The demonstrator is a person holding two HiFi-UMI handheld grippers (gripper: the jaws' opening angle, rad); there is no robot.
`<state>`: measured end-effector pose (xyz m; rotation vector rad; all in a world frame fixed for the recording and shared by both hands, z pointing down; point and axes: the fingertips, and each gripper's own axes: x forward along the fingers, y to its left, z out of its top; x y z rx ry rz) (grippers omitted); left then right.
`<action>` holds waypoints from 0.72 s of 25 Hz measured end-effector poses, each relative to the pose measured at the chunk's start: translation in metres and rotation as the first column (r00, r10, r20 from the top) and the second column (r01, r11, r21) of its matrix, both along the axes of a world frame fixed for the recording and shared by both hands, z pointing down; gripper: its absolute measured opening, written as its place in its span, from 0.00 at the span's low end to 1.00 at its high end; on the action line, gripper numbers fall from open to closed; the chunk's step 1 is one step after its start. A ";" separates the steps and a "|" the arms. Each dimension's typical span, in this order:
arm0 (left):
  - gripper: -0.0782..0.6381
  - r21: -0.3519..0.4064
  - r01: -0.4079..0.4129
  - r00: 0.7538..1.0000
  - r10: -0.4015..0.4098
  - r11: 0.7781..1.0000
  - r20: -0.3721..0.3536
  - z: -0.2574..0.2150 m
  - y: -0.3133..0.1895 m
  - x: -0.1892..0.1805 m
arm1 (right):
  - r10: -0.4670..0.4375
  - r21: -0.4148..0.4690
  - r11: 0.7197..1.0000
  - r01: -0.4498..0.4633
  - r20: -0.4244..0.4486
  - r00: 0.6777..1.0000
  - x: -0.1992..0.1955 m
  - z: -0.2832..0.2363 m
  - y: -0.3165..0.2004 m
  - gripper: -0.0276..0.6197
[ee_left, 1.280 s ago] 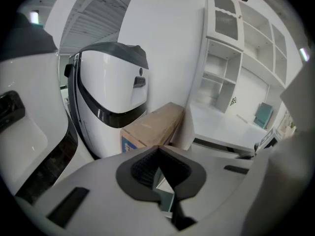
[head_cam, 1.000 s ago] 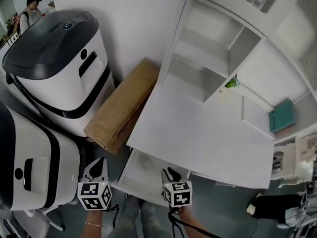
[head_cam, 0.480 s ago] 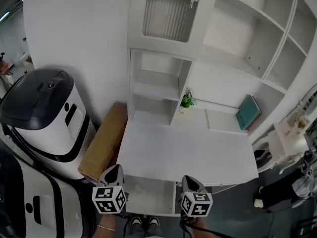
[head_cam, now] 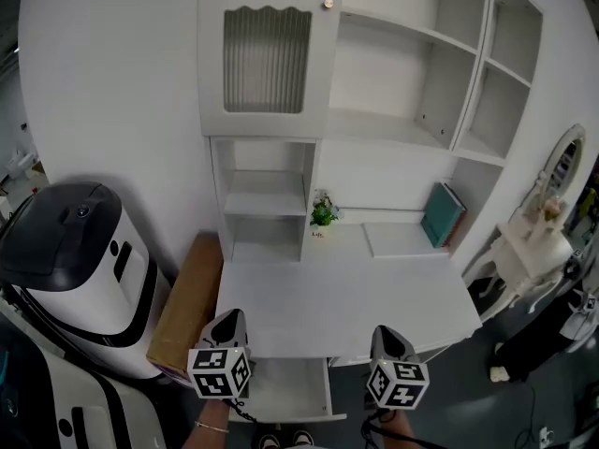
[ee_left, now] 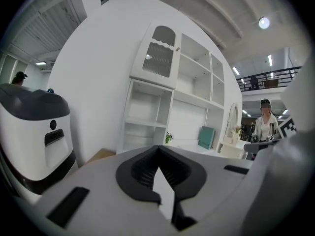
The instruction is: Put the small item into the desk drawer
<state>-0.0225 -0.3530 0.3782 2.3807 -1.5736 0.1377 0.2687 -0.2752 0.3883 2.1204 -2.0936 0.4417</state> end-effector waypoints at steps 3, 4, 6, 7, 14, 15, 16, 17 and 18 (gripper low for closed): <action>0.11 -0.001 -0.003 1.000 0.003 1.000 0.008 0.001 -0.003 0.002 | 0.012 0.005 1.000 -0.012 0.002 1.000 0.005 0.000 -0.002 0.05; 0.11 0.000 -0.003 1.000 0.003 1.000 0.010 0.001 -0.004 0.003 | 0.012 0.006 1.000 -0.012 0.001 1.000 0.006 0.001 -0.002 0.05; 0.11 0.002 0.001 1.000 -0.001 1.000 0.013 0.002 -0.006 0.003 | 0.011 0.007 1.000 -0.011 -0.005 1.000 0.007 0.002 -0.005 0.05; 0.11 0.002 0.005 1.000 -0.005 1.000 0.013 0.002 -0.006 0.003 | 0.011 0.008 1.000 -0.011 -0.007 1.000 0.008 0.002 -0.006 0.05; 0.11 -0.008 0.026 0.999 -0.026 1.000 0.021 0.004 -0.009 0.002 | 0.013 -0.006 1.000 -0.013 -0.010 1.000 0.014 0.003 -0.014 0.05; 0.11 -0.008 0.028 0.999 -0.028 1.000 0.021 0.005 -0.010 0.002 | 0.015 -0.006 1.000 -0.015 -0.007 1.000 0.015 0.003 -0.015 0.05; 0.11 -0.009 0.029 0.999 -0.029 1.000 0.021 0.005 -0.010 0.002 | 0.016 -0.005 1.000 -0.016 -0.005 1.000 0.016 0.004 -0.015 0.05; 0.11 -0.009 0.029 0.999 -0.029 1.000 0.021 0.006 -0.010 0.003 | 0.018 -0.005 1.000 -0.018 -0.003 1.000 0.017 0.004 -0.015 0.05; 0.11 -0.009 0.028 0.999 -0.028 1.000 0.021 0.006 -0.010 0.004 | 0.019 -0.005 1.000 -0.019 -0.001 1.000 0.018 0.005 -0.015 0.05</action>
